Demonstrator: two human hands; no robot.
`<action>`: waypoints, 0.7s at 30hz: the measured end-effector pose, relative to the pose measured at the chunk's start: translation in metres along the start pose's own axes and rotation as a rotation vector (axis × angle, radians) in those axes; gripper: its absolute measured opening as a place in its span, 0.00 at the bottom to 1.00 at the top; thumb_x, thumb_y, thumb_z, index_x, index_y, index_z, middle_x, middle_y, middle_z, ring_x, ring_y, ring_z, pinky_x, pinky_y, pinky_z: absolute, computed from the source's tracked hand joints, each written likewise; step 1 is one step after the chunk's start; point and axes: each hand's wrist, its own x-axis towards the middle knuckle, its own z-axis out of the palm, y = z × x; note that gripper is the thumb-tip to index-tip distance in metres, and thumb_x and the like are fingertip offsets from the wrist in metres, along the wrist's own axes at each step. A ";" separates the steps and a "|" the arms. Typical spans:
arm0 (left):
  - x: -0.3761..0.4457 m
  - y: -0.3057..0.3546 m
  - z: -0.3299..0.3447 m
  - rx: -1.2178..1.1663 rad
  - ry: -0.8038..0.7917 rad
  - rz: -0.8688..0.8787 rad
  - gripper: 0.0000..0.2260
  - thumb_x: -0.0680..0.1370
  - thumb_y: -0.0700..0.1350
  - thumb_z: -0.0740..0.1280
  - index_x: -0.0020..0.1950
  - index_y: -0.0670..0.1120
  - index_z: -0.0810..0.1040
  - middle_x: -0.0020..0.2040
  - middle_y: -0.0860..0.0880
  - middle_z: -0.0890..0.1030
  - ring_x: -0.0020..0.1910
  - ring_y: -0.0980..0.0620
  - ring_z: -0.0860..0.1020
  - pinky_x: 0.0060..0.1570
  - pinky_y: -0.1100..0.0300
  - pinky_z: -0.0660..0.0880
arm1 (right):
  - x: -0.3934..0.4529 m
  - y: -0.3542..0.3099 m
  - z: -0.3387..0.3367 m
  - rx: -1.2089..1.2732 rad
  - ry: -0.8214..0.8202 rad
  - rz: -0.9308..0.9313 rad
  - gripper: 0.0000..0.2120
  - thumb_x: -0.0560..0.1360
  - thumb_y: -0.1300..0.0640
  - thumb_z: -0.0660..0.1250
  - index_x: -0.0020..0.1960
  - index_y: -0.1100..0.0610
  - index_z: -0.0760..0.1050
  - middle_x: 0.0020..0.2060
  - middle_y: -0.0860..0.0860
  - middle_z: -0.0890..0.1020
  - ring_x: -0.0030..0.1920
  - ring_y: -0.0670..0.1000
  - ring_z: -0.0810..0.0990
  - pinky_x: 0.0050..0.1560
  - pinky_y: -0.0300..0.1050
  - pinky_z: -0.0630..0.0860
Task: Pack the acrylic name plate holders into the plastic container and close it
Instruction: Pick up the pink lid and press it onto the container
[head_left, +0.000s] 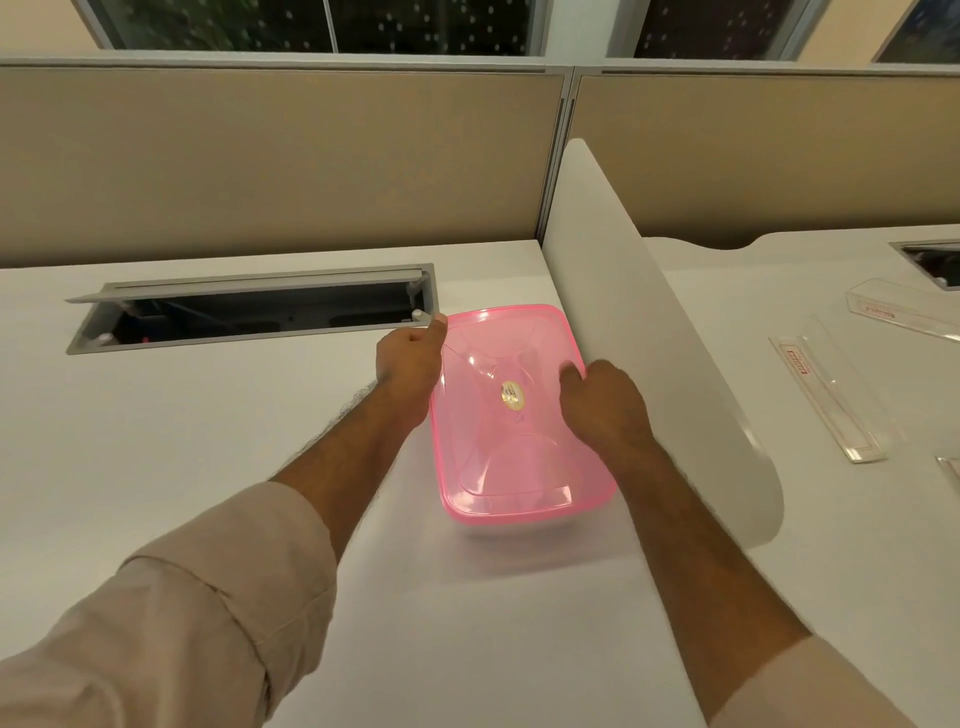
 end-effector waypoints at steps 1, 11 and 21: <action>0.000 0.001 0.000 0.005 0.000 0.007 0.20 0.78 0.57 0.67 0.33 0.45 0.76 0.31 0.48 0.75 0.31 0.50 0.73 0.34 0.60 0.74 | 0.011 -0.008 0.002 0.014 -0.017 0.022 0.24 0.80 0.45 0.56 0.59 0.66 0.74 0.58 0.63 0.79 0.57 0.63 0.78 0.53 0.50 0.73; -0.003 0.001 -0.001 0.084 0.019 0.082 0.19 0.79 0.57 0.65 0.36 0.45 0.77 0.33 0.49 0.77 0.32 0.53 0.74 0.30 0.64 0.68 | 0.088 -0.040 0.015 0.197 -0.043 0.103 0.36 0.75 0.31 0.56 0.54 0.65 0.78 0.54 0.61 0.82 0.53 0.62 0.79 0.47 0.46 0.70; -0.007 0.002 0.002 0.114 0.068 0.137 0.22 0.79 0.55 0.65 0.27 0.47 0.70 0.26 0.52 0.70 0.27 0.54 0.68 0.31 0.63 0.65 | 0.105 -0.034 0.021 0.218 -0.029 0.120 0.26 0.74 0.38 0.62 0.47 0.63 0.76 0.52 0.61 0.82 0.48 0.62 0.77 0.46 0.45 0.67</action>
